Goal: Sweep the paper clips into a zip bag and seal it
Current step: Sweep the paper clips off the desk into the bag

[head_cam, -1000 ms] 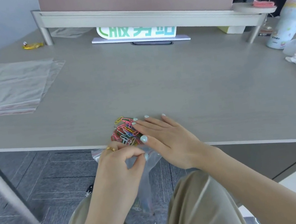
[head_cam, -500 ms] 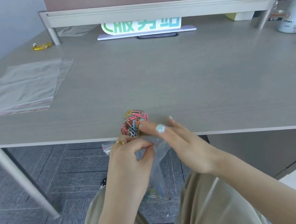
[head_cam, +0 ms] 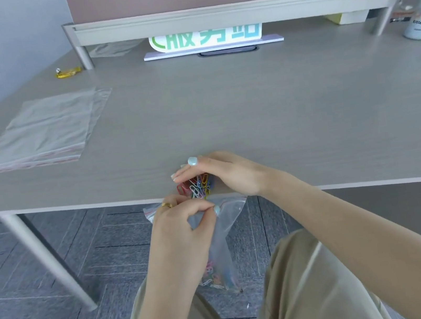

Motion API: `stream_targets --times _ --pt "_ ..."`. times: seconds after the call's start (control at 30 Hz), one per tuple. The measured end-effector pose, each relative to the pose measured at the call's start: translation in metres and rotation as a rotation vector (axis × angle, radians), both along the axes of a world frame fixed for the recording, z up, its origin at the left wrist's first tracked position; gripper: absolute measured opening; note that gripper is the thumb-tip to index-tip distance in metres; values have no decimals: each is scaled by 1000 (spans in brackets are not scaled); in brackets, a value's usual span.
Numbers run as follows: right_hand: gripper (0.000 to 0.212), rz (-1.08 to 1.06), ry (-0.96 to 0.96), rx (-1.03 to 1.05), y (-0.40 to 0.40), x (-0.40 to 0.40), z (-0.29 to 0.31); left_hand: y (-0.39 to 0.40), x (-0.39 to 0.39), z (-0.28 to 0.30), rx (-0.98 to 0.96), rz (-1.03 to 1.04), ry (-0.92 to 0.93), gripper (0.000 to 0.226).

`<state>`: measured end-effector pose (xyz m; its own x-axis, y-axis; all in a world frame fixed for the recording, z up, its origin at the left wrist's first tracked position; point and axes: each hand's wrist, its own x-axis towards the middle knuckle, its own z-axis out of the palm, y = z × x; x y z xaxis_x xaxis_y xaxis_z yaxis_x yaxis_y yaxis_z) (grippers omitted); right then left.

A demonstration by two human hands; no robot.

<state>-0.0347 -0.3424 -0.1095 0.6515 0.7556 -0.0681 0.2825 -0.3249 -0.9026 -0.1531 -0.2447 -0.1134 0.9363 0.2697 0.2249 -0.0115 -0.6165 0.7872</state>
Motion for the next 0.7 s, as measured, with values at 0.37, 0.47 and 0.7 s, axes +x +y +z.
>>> stream_targets --times 0.37,0.47,0.7 --pt "55 65 137 131 -10 -24 5 -4 1 0 -8 -51 -52 13" --pt "60 71 196 203 -10 -24 5 -4 3 -1 -9 -47 -54 13" --pt "67 88 293 264 -6 -21 3 -11 3 -3 15 -14 -44 14"
